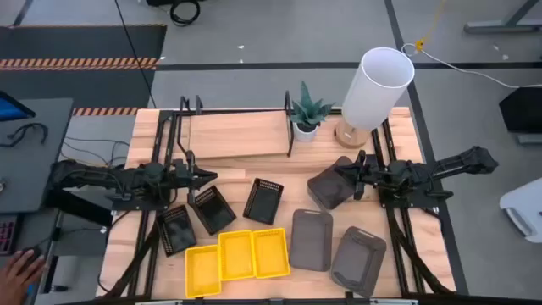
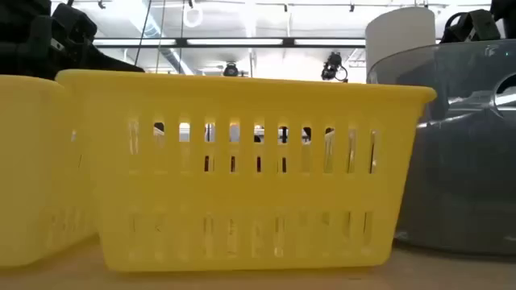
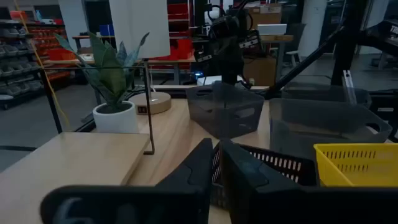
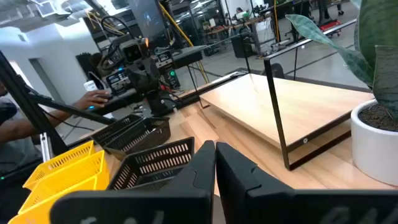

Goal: Stack baskets on shelf by color

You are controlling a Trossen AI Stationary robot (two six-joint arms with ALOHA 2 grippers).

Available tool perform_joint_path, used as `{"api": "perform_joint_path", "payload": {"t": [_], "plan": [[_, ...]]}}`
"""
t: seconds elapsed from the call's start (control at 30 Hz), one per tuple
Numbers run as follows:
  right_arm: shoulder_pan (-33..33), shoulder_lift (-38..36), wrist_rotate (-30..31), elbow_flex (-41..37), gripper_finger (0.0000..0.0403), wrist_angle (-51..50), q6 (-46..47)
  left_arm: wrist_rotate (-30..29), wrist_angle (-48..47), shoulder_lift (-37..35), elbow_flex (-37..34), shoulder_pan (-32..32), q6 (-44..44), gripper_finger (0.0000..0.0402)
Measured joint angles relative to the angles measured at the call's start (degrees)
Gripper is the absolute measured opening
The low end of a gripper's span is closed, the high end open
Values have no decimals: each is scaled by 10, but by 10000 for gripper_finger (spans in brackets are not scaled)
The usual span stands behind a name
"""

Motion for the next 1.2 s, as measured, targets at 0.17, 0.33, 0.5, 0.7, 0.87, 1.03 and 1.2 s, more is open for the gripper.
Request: {"api": "perform_joint_path", "payload": {"t": [0.17,0.33,0.5,0.7,0.87,1.03,1.2], "plan": [[0,0,0,0,19,0,0,0,0,0,0,0,0,32],[0,0,0,0,19,0,0,0,0,0,0,0,0,29],[0,0,0,0,19,0,0,0,0,0,0,0,0,37],[0,0,0,0,19,0,0,0,0,0,0,0,0,37],[0,0,0,0,19,0,0,0,0,0,0,0,0,29],[0,0,0,0,19,0,0,0,0,0,0,0,0,32],[0,0,0,0,19,0,0,0,0,0,0,0,0,39]]}}
